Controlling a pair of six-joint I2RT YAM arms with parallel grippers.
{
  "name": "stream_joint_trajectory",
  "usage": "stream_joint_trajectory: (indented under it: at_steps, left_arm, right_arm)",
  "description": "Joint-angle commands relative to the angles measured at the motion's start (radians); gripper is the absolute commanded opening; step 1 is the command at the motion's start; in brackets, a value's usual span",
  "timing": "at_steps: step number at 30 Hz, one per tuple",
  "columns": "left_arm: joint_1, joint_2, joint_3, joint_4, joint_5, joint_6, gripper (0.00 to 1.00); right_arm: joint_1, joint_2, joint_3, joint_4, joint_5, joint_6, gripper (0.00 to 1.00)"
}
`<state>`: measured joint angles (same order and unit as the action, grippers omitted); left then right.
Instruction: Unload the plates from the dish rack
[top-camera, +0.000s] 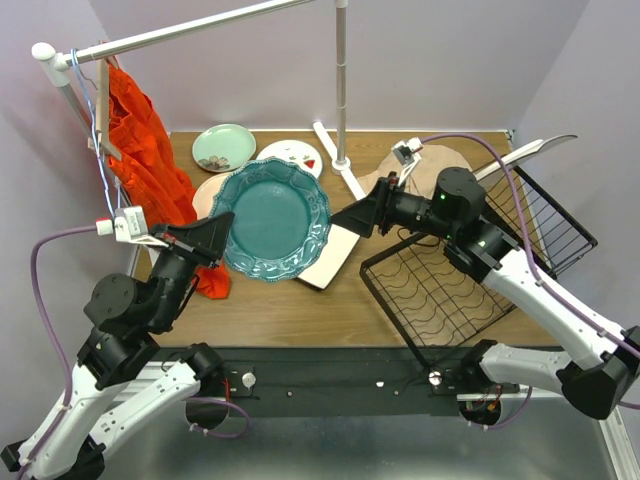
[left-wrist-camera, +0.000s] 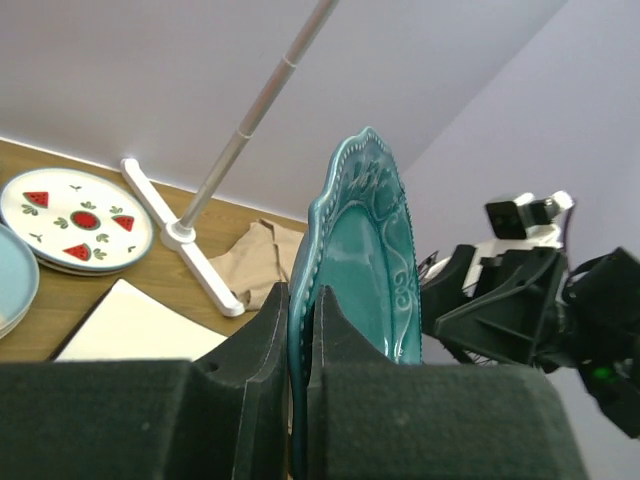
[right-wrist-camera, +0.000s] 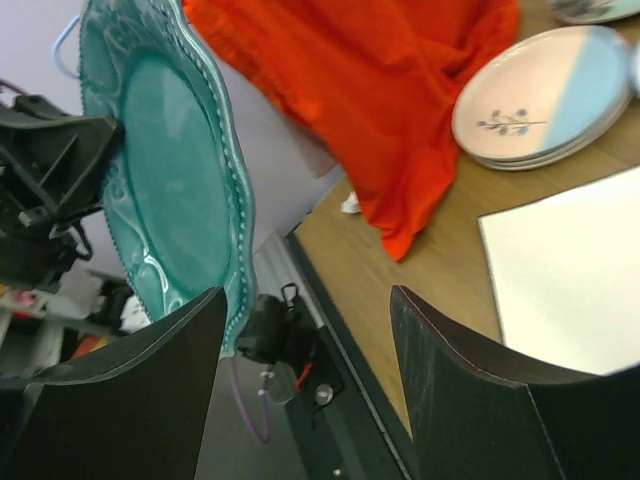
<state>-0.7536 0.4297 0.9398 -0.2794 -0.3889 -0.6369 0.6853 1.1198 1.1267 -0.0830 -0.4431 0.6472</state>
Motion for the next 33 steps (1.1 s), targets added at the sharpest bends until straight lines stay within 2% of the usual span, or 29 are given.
stream_joint_trajectory:
  at_steps: [1,8,11,12,14,19,22,23,26,27,28,29,31,33]
  left_arm:
    - [0.003,-0.026,-0.015,0.135,0.001,-0.116,0.0]
    - [0.004,-0.023,-0.032,0.157,-0.001,-0.124,0.0]
    - [0.005,-0.032,-0.053,0.183,0.001,-0.13,0.0]
    - [0.004,-0.029,-0.056,0.184,0.004,-0.132,0.0]
    - [0.004,-0.022,-0.056,0.187,0.016,-0.136,0.0]
    - [0.003,-0.023,-0.082,0.224,0.041,-0.15,0.0]
    - [0.005,-0.025,-0.098,0.238,0.05,-0.161,0.0]
    - [0.005,-0.023,-0.099,0.246,0.051,-0.161,0.0]
    - [0.003,-0.014,-0.105,0.249,0.053,-0.164,0.0]
    - [0.005,-0.013,-0.105,0.246,0.051,-0.162,0.0]
    - [0.004,-0.011,-0.101,0.24,0.038,-0.164,0.0]
    - [0.003,-0.011,-0.098,0.214,0.025,-0.164,0.03]
    - [0.004,-0.023,-0.096,0.189,-0.013,-0.161,0.18]
    - [0.004,-0.038,-0.105,0.16,-0.04,-0.165,0.47]
  right_arm:
    - [-0.001,0.055,-0.021,0.207,-0.207,0.069,0.75]
    - [-0.001,0.087,-0.044,0.316,-0.275,0.144,0.74]
    - [-0.001,0.11,-0.051,0.33,-0.289,0.154,0.63]
    - [-0.001,0.115,-0.057,0.342,-0.295,0.173,0.54]
    - [-0.001,0.123,-0.077,0.394,-0.315,0.212,0.49]
    - [-0.001,0.152,-0.084,0.428,-0.328,0.229,0.53]
    - [-0.001,0.153,-0.084,0.43,-0.338,0.227,0.5]
    - [-0.001,0.153,-0.085,0.431,-0.336,0.23,0.45]
    - [-0.001,0.153,-0.084,0.431,-0.333,0.243,0.2]
    - [-0.001,0.153,-0.085,0.431,-0.329,0.255,0.01]
    - [-0.003,0.152,-0.091,0.43,-0.31,0.264,0.01]
    - [-0.001,0.147,-0.094,0.43,-0.299,0.273,0.01]
    - [-0.001,0.141,-0.1,0.431,-0.263,0.308,0.01]
    - [-0.004,0.133,-0.102,0.431,-0.24,0.334,0.01]
